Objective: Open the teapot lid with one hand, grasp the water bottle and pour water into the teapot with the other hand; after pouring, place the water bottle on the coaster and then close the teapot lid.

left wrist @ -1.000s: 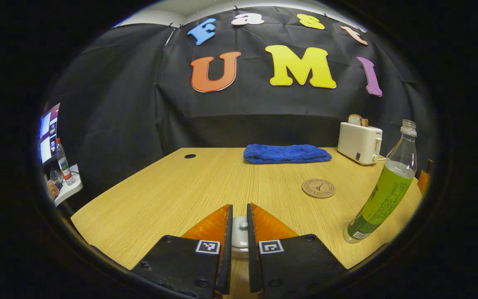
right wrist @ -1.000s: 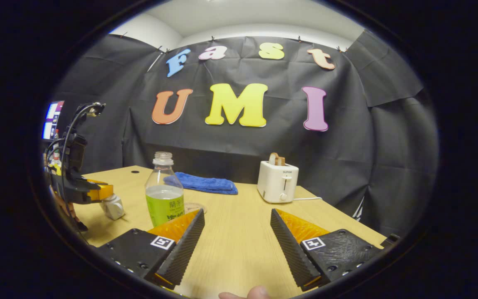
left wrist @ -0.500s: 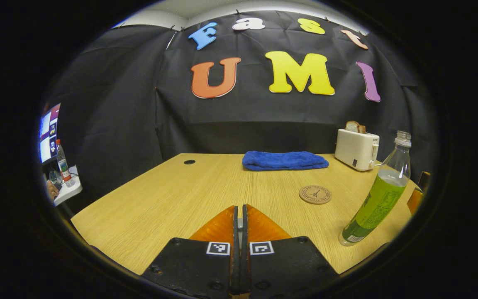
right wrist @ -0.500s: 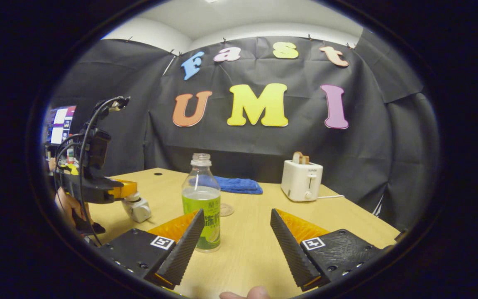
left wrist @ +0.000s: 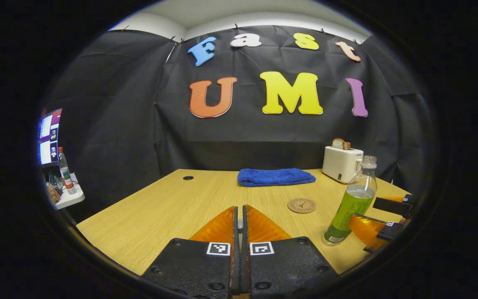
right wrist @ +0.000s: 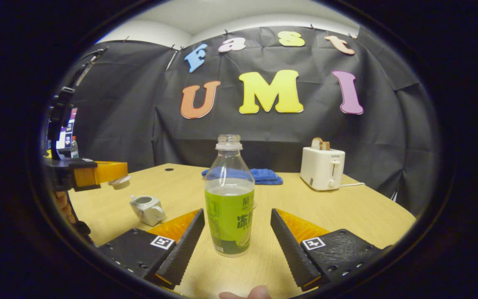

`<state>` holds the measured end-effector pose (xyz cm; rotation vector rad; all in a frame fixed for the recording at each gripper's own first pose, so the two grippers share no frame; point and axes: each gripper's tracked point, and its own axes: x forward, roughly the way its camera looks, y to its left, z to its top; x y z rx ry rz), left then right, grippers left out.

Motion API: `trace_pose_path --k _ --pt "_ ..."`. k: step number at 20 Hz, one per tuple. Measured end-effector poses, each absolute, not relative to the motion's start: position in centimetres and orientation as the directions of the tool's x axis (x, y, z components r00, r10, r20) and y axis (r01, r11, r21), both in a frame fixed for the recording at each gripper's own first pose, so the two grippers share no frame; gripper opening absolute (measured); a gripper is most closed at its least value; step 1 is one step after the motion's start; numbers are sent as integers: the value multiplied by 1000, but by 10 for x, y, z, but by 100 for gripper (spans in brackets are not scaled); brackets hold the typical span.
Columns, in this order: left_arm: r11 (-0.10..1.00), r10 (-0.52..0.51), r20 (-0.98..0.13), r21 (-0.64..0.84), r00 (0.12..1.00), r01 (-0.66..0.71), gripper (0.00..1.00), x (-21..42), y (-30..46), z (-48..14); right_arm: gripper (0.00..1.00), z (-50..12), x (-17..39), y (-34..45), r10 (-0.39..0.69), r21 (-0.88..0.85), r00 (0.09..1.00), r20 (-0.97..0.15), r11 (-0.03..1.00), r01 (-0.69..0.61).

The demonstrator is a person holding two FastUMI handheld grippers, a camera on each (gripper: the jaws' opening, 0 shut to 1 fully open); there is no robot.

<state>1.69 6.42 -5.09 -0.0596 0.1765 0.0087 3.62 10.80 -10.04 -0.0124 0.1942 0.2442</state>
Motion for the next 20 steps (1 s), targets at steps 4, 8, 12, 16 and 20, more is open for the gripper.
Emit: trace_pose_path --k 4,8,12,16,20 --pt "999 9 -160 -50 987 -18 3 10 73 -49 96 -118 47 120 247 43 935 -253 969 -244" --pt "997 13 -163 -67 986 -24 3 10 78 -54 81 -112 48 119 229 54 945 -235 973 -223" --pt "995 30 -147 -91 989 -44 3 15 87 -53 71 -106 49 124 252 -1 937 -242 965 -260" --pt "994 19 -129 -104 991 -32 3 17 95 -50 68 -77 64 139 288 -254 932 -219 906 -340" --pt "997 -22 -138 -78 990 11 3 20 98 -57 69 -73 88 150 273 -597 937 -217 723 -349"
